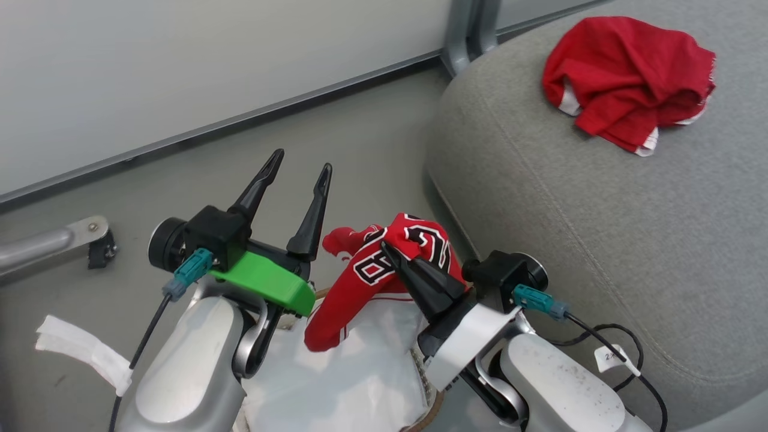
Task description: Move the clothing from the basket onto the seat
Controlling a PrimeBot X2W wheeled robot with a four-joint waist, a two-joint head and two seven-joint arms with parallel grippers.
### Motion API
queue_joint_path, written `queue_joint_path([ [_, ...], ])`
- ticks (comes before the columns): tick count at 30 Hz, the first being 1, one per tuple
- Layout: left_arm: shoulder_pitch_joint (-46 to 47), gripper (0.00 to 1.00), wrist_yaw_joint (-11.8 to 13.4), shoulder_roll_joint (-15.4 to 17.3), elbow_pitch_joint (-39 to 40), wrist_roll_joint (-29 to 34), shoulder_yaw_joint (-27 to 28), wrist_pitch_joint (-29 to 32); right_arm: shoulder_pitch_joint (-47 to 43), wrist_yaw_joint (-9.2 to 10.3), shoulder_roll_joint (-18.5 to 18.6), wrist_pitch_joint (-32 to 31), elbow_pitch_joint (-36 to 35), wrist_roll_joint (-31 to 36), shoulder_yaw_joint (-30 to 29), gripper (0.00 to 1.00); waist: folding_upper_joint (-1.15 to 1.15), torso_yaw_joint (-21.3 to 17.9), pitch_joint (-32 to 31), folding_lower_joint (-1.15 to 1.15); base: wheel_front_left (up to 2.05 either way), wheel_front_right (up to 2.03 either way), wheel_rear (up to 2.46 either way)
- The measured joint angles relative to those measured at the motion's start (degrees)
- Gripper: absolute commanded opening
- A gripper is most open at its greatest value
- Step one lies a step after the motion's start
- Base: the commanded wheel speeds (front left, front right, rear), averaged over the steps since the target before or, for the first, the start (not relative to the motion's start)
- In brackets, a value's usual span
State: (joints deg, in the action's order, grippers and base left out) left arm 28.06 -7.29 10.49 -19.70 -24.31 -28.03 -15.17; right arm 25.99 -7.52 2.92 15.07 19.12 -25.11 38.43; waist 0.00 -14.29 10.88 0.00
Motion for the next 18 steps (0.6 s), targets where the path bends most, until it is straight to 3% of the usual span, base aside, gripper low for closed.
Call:
queue_joint_path([
  [9,-5.3,1.0,0.0,-0.3,3.3,2.6,1.7,0.0,-3.6,0.01,0.0,0.0,-4.9,2.1,-5.2,0.0,0.0,-11.9,1.2,0.0,0.0,0.0,0.0],
  [18,-5.1,1.0,-0.1,0.9,5.3,2.5,-2.0,0.0,-1.8,0.0,0.1,0.0,-8.2,10.1,-14.7,0.0,0.0,-17.0,4.8,0.0,0.0,0.0,0.0],
])
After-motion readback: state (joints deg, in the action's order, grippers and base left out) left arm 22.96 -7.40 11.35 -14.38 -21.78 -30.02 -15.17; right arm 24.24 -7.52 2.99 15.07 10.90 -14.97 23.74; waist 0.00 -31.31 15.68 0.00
